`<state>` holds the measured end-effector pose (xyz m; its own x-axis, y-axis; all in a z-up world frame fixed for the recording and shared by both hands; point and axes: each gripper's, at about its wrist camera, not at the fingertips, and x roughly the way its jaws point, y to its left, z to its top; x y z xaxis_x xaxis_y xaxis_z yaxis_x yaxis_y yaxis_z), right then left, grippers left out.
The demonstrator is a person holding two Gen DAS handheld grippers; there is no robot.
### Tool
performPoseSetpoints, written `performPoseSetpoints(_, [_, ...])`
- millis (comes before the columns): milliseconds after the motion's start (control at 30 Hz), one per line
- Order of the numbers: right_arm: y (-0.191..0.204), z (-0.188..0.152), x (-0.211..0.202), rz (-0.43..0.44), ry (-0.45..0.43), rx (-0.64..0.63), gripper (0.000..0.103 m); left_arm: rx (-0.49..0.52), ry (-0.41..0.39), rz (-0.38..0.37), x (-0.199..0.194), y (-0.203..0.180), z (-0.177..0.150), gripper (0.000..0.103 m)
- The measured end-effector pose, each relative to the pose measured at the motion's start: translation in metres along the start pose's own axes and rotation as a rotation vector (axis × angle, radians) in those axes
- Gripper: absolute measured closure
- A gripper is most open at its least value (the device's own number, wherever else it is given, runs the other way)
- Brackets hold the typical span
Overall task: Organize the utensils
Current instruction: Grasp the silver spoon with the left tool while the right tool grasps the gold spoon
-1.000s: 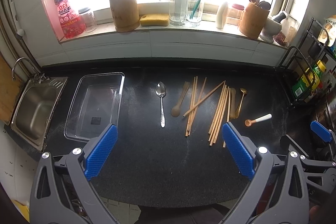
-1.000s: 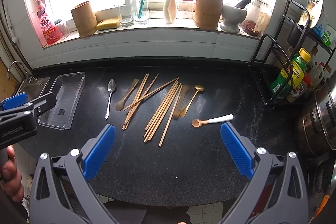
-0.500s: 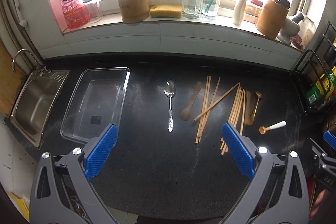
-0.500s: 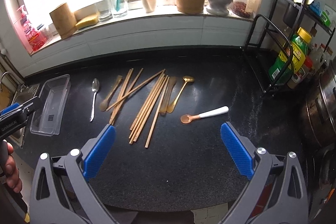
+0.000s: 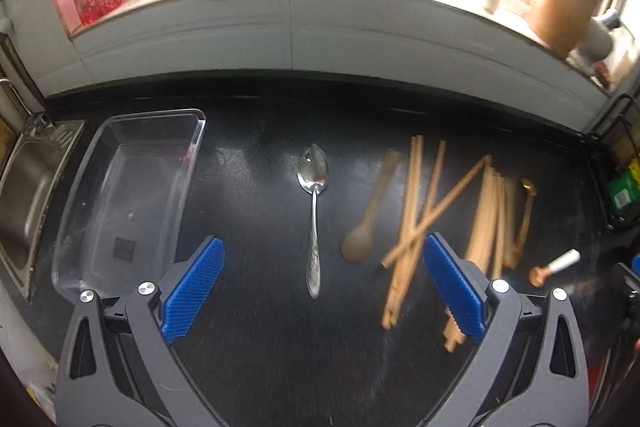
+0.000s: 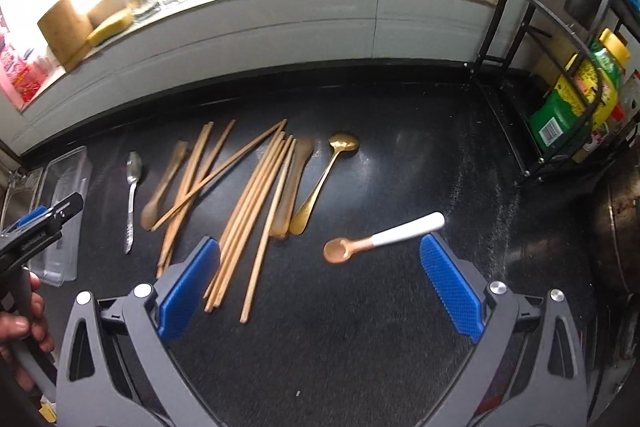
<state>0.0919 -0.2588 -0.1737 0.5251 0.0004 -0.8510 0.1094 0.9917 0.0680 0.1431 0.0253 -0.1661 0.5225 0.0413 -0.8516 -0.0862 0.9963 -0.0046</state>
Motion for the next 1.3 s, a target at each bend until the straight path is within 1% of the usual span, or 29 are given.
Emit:
performPoseSetpoints(67, [-0.004,0.007,0.019,-0.005,0.014,0.003,0.006,0.026,0.000,0.035,0.020,0.001,0.000,0.006])
performPoseSetpoints(133, [-0.007,0.011,0.038,-0.014,0.030,0.007,0.006,0.058,-0.007,0.042,0.038,-0.001,-0.002,0.006])
performPoseSetpoints(200, [-0.010,0.018,0.060,-0.028,0.048,0.015,0.006,0.081,-0.005,0.044,0.055,-0.002,-0.003,0.006])
performPoseSetpoints(267, [-0.013,0.024,0.082,-0.044,0.065,0.024,0.006,0.070,-0.005,0.023,0.073,0.002,-0.004,0.006])
performPoseSetpoints(300, [-0.014,0.027,0.091,-0.055,0.071,0.027,0.006,0.068,0.002,0.025,0.080,0.003,-0.004,0.006])
performPoseSetpoints(400, [-0.015,0.035,0.122,-0.081,0.100,0.038,0.006,0.071,0.008,0.028,0.096,0.003,0.001,0.006])
performPoseSetpoints(433, [-0.017,0.038,0.136,-0.089,0.119,0.046,0.006,0.076,0.004,0.020,0.100,0.003,0.003,0.006])
performPoseSetpoints(500, [-0.017,0.041,0.149,-0.095,0.135,0.058,0.006,0.088,-0.012,0.016,0.105,0.001,0.006,0.006])
performPoseSetpoints(567, [-0.016,0.045,0.159,-0.105,0.144,0.062,0.006,0.117,-0.012,0.016,0.110,-0.002,0.008,0.008])
performPoseSetpoints(600, [-0.015,0.047,0.163,-0.112,0.147,0.058,0.006,0.122,-0.019,0.022,0.111,-0.002,0.007,0.009])
performPoseSetpoints(667, [-0.013,0.049,0.169,-0.123,0.154,0.048,0.006,0.118,-0.025,0.031,0.113,0.000,0.006,0.010])
performPoseSetpoints(767, [-0.013,0.052,0.179,-0.136,0.162,0.044,0.006,0.093,-0.003,0.026,0.121,0.007,0.000,0.010])
performPoseSetpoints(867, [-0.014,0.052,0.187,-0.144,0.171,0.047,0.006,0.105,0.022,0.017,0.130,0.010,-0.009,0.014])
performPoseSetpoints(933, [-0.015,0.051,0.192,-0.139,0.180,0.051,0.009,0.103,-0.016,0.009,0.130,0.012,-0.012,0.014])
performPoseSetpoints(1000, [-0.014,0.052,0.200,-0.134,0.183,0.057,0.012,0.082,-0.020,-0.006,0.131,0.016,-0.016,0.014])
performPoseSetpoints(1067, [-0.015,0.053,0.202,-0.119,0.173,0.063,0.013,0.072,-0.034,-0.002,0.132,0.013,-0.017,0.015])
performPoseSetpoints(1133, [-0.015,0.053,0.204,-0.113,0.167,0.068,0.015,0.063,-0.046,0.003,0.132,0.010,-0.016,0.020])
performPoseSetpoints(1167, [-0.012,0.051,0.202,-0.106,0.168,0.077,0.015,0.062,-0.048,0.005,0.132,0.009,-0.014,0.026])
performPoseSetpoints(1200, [-0.015,0.051,0.204,-0.089,0.172,0.096,0.016,0.069,-0.051,0.001,0.131,0.007,-0.014,0.037])
performPoseSetpoints(1233, [-0.017,0.051,0.206,-0.080,0.173,0.109,0.016,0.090,-0.056,-0.006,0.130,0.001,-0.013,0.043])
performPoseSetpoints(1300, [-0.019,0.051,0.207,-0.078,0.178,0.108,0.016,0.118,-0.057,-0.016,0.130,-0.006,-0.012,0.063])
